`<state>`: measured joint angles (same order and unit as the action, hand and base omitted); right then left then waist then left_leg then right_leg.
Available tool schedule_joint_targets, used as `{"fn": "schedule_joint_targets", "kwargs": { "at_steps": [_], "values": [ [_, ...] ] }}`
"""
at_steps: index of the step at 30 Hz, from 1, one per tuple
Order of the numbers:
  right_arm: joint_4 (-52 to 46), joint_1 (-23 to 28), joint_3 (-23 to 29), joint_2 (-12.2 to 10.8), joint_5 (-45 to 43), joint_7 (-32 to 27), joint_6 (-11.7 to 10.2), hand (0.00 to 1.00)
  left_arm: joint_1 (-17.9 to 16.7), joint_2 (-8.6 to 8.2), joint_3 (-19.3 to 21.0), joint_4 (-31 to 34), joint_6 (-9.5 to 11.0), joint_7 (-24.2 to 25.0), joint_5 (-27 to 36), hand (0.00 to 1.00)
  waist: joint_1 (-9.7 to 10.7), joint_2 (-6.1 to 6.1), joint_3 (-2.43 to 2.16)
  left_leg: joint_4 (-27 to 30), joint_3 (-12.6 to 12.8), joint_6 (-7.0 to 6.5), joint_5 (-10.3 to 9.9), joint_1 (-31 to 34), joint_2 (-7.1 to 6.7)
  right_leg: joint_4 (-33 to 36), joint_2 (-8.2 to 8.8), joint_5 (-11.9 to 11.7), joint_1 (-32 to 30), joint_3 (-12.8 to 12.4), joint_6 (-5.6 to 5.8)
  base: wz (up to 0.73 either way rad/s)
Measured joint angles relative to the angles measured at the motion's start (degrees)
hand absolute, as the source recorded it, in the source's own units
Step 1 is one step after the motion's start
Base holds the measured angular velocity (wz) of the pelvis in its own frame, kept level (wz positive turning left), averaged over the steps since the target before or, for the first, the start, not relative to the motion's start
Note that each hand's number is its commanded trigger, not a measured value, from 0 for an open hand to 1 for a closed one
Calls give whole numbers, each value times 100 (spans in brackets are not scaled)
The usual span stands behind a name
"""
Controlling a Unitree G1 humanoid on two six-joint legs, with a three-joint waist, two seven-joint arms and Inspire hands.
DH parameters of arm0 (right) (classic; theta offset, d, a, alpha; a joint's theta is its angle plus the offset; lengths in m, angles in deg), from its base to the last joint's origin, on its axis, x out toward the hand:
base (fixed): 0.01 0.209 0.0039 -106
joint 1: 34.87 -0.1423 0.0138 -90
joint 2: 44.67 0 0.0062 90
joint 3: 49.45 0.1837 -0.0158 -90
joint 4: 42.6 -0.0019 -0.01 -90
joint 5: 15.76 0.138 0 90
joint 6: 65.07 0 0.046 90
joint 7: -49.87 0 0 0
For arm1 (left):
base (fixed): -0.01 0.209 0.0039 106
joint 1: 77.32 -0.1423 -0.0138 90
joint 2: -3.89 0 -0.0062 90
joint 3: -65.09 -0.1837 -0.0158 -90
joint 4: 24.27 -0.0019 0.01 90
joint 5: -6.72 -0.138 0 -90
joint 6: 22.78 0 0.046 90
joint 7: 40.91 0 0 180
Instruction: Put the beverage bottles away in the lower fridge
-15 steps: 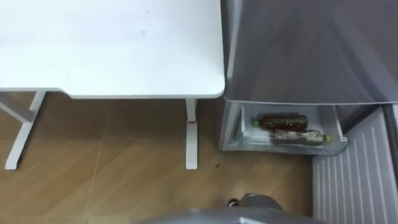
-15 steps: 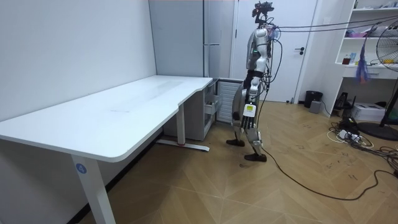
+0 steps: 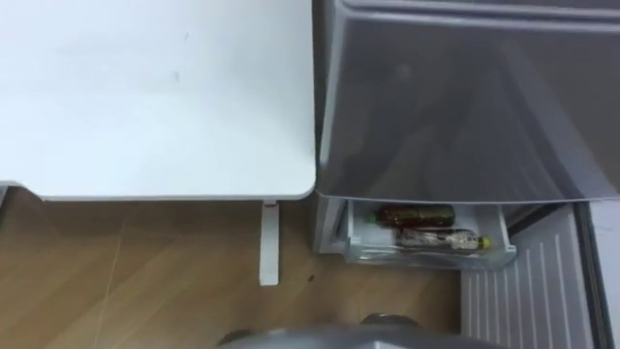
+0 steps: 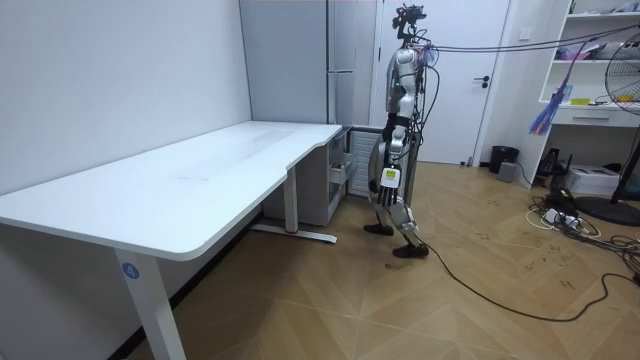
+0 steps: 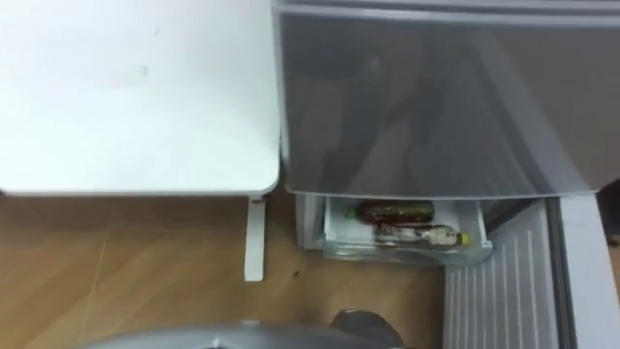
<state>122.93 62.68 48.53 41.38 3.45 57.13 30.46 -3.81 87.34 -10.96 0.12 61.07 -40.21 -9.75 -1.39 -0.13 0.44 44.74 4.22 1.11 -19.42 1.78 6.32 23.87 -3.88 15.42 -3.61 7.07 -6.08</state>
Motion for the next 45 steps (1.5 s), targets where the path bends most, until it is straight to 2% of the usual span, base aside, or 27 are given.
{"fn": "schedule_joint_targets", "kwargs": {
  "at_steps": [1, 2, 3, 4, 5, 6, 9, 15, 20, 23, 25, 26, 28, 31, 32, 33, 35, 37, 41, 43, 45],
  "values": [
    [12, -34, -3, -5, 55, -15, -8, 0, -14, -3, -37, 3, 56, -4, 2, 0, -61, -5, 15, -182, 33, 12, -154, 291, -45, -46, 13, 15, 74, -88, -3, -10],
    [16, -53, -21, -5, 64, -15, -22, 0, -38, -8, -49, 3, 75, -10, 1, 0, -94, -11, 15, -372, 45, 39, -187, 426, -96, -73, 25, 18, 95, -129, -2, -41],
    [9, -82, -127, -9, 86, -13, -89, 0, -69, -11, -63, 3, 76, -32, -3, 0, -166, 4, 19, -904, 35, 55, -156, 597, -170, -147, 37, 29, 164, -229, 15, -43],
    [3, -84, -182, -8, 104, -4, -128, 0, -69, -16, -61, 2, 75, -62, -2, 0, -216, 17, 22, -1248, 28, 76, -98, 662, -187, -157, 40, 42, 199, -265, 27, -54],
    [4, -115, -225, -38, 109, -11, -186, 0, -115, -22, -48, -14, 62, -133, -4, 0, -267, 4, 24, -1555, 67, -61, 366, 747, -214, -194, 83, 77, 297, -345, 72, -42],
    [-1, -120, -223, -56, 111, -1, -194, 0, -184, -34, -14, -76, 63, -153, 7, 0, -260, 5, 7, -1711, 82, -64, 438, 660, -253, -318, 121, 89, 420, -365, 122, -26],
    [71, -59, -231, -93, 308, 47, -193, 0, -94, -108, -18, -80, 64, -145, 5, 0, -155, -6, 3, -2126, 46, -138, 559, 394, -450, -674, 257, 34, 671, -306, 206, 14],
    [136, -23, -237, -142, 810, 245, -308, 0, 202, -125, -33, -207, 241, -180, 21, 0, -183, -19, -4, -2362, 15, -139, 571, 155, -598, -1036, 330, 31, 960, -267, 214, 3],
    [200, -191, -295, -147, 1478, 416, -298, 0, 336, -165, -89, -171, 246, -249, 8, 0, -207, -7, -2, -2322, 38, -137, 569, 278, -601, -1100, 339, 33, 897, -247, 215, 1],
    [192, -443, -274, -158, 2285, 470, -292, 0, 443, -186, -134, -192, 267, -232, 32, 0, -192, 38, -22, -2189, 20, -137, 568, 580, -568, -979, 319, 34, 593, -213, 210, 0],
    [214, -628, -278, -157, 2850, 516, -300, 0, 557, -201, -242, -246, 274, -239, 130, 0, -208, 93, 0, -2029, 21, -138, 567, 828, -495, -820, 304, 32, 362, -164, 209, -2],
    [235, -779, -270, -182, 3228, 560, -298, 0, 720, -195, -294, -402, 299, -247, 135, 0, -216, 160, 32, -1920, 27, -140, 566, 986, -498, -697, 299, 32, 218, -30, 209, 5],
    [260, -1074, -262, -239, 3893, 670, -296, 0, 936, -193, -417, -659, 426, -254, 137, 0, -227, 229, 39, -1781, 10, -140, 566, 1346, -451, -500, 279, 32, -163, 137, 208, 6],
    [269, -1338, -147, -276, 4442, 660, -292, 0, 1054, -194, -441, -865, 498, -259, 263, 0, -314, 284, 44, -1661, 25, -141, 567, 1692, -397, -231, 277, 39, -579, 240, 197, -2],
    [267, -1430, -84, -288, 4705, 651, -296, 0, 1074, -191, -499, -888, 494, -269, 369, 0, -386, 280, 59, -1543, 25, -143, 569, 1905, -389, -50, 292, 77, -832, 249, 161, -7],
    [260, -1561, -41, -303, 4983, 639, -299, 0, 1086, -183, -574, -889, 493, -266, 512, 0, -403, 272, 95, -1410, 17, -160, 579, 2131, -389, 129, 315, 132, -1080, 260, 143, -4],
    [245, -1729, -3, -316, 5403, 629, -305, 0, 1178, -136, -793, -976, 495, -246, 774, 0, -398, 255, 138, -1223, -62, -199, 623, 2518, -427, 454, 394, 230, -1500, 331, 137, 14],
    [257, -1976, 154, -287, 5909, 584, -296, 0, 1242, -85, -888, -1005, 511, -214, 990, 0, -465, 218, 149, -1019, -157, -245, 702, 3005, -506, 918, 503, 323, -2075, 353, 149, 13],
    [257, -2255, 240, -172, 6206, 570, -317, 0, 1281, 43, -1043, -1002, 539, -209, 1494, 0, -579, 169, 176, -687, -140, -315, 760, 3697, -566, 1615, 671, 476, -2876, 330, 176, 2],
    [256, -2454, 231, -20, 6276, 516, -313, 0, 1320, 131, -1152, -973, 580, -232, 1602, 0, -699, 98, 213, -527, -77, -337, 801, 4112, -624, 2006, 777, 517, -3402, 263, 213, 0],
    [251, -2595, 162, 72, 6428, 453, -311, 0, 1320, 216, -1383, -972, 586, -241, 1713, 0, -775, 45, 219, -399, -67, -337, 832, 4423, -666, 2237, 842, 522, -3772, 236, 218, -5]
  ]
}}
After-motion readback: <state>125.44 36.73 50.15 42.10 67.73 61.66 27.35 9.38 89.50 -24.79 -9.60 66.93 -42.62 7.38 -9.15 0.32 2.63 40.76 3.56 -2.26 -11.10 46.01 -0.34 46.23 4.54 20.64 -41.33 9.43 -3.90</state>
